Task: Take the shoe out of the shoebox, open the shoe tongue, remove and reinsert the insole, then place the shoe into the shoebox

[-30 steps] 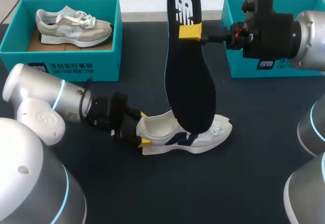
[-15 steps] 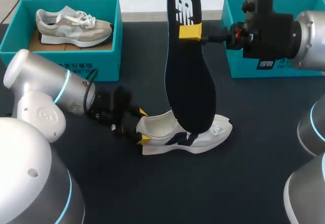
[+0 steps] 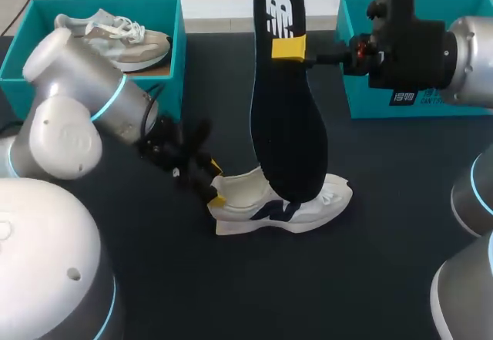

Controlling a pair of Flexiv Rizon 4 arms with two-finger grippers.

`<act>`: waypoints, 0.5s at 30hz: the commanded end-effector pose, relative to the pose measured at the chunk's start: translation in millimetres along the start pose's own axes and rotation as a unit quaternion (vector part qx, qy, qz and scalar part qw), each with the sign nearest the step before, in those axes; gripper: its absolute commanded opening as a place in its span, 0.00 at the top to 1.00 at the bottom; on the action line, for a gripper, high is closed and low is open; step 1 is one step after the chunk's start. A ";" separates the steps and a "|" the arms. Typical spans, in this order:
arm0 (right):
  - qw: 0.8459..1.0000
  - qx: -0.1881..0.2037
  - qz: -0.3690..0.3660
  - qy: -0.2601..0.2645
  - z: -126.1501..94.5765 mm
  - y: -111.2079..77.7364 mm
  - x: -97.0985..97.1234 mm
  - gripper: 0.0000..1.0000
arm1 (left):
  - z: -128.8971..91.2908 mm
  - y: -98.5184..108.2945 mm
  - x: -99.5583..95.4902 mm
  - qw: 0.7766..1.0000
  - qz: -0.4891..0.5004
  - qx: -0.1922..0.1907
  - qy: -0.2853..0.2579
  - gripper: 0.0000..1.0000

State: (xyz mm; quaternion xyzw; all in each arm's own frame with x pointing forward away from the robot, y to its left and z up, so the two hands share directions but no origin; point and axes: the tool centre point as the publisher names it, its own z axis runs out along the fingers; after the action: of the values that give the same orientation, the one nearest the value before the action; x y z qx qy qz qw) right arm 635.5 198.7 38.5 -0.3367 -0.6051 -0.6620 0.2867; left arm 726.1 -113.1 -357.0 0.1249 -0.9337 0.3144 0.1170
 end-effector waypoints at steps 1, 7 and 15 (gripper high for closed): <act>1.000 0.000 0.000 0.000 3.5 0.3 -0.6 1.00 | -2.3 -7.9 -1.7 0.993 -0.001 -0.118 -0.003 0.00; 1.000 0.000 0.000 0.000 3.5 0.3 -0.6 1.00 | -2.3 -7.9 -1.7 0.993 -0.001 -0.118 -0.003 0.00; 1.000 0.000 0.000 0.000 3.5 0.3 -0.6 1.00 | -13.3 -11.6 1.0 0.991 0.010 -0.133 -0.009 0.00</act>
State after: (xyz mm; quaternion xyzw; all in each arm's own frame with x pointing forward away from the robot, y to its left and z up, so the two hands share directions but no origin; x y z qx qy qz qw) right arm 635.6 198.7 38.5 -0.3367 -0.6051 -0.6620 0.2868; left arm 732.1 -115.6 -350.9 0.1060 -0.9657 0.2032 0.1220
